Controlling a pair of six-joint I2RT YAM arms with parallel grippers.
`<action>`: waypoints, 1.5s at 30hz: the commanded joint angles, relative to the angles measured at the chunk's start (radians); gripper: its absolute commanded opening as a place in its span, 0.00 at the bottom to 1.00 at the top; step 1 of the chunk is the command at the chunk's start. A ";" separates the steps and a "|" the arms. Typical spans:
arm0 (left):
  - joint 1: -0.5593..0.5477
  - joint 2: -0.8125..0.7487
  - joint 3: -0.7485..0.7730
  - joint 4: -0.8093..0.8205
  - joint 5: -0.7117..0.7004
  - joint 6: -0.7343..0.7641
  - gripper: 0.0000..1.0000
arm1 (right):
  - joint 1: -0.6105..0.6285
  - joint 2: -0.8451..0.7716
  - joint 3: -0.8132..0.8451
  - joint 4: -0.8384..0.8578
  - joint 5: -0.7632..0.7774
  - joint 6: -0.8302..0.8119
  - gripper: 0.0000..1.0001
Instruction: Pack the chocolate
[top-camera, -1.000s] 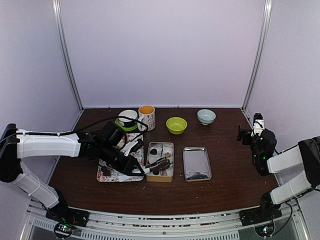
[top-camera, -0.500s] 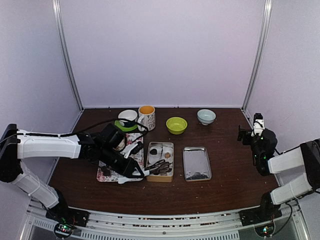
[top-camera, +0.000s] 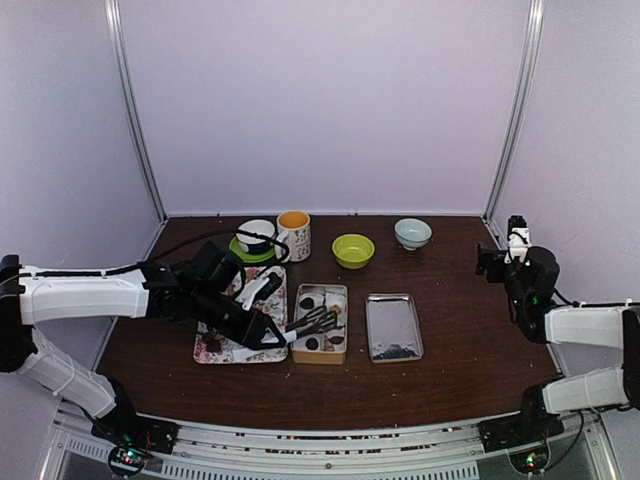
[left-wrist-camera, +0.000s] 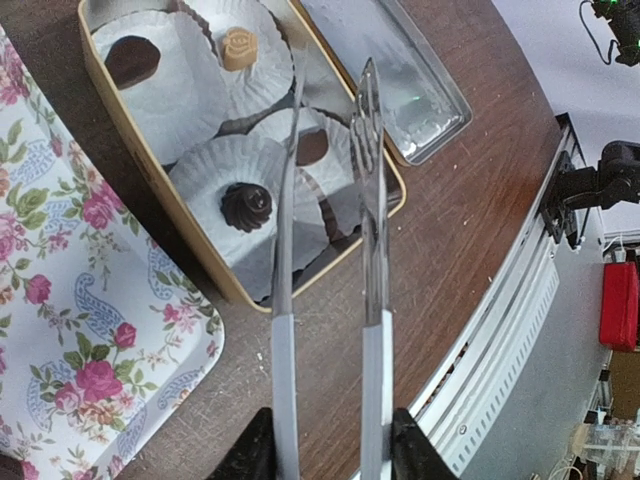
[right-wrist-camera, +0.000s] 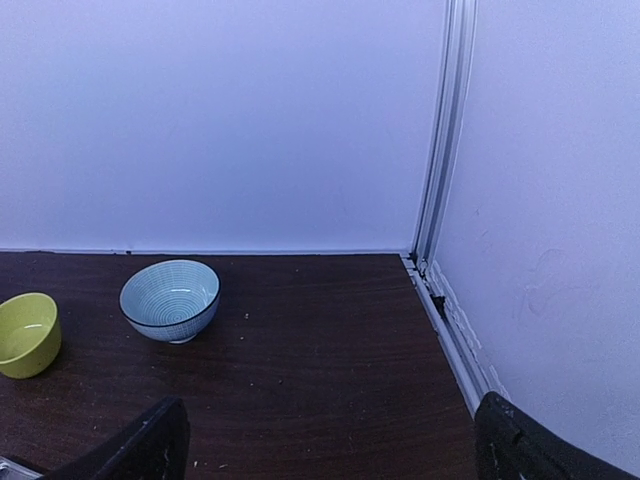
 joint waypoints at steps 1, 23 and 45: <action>-0.004 -0.068 -0.010 0.020 -0.054 0.010 0.35 | 0.038 -0.038 0.082 -0.200 -0.006 0.000 1.00; 0.011 -0.263 -0.059 -0.085 -0.355 -0.067 0.34 | 0.158 -0.082 0.317 -0.870 -0.046 0.202 1.00; 0.135 -0.394 -0.206 -0.171 -0.477 -0.145 0.34 | 0.298 0.092 0.459 -1.157 -0.141 0.389 1.00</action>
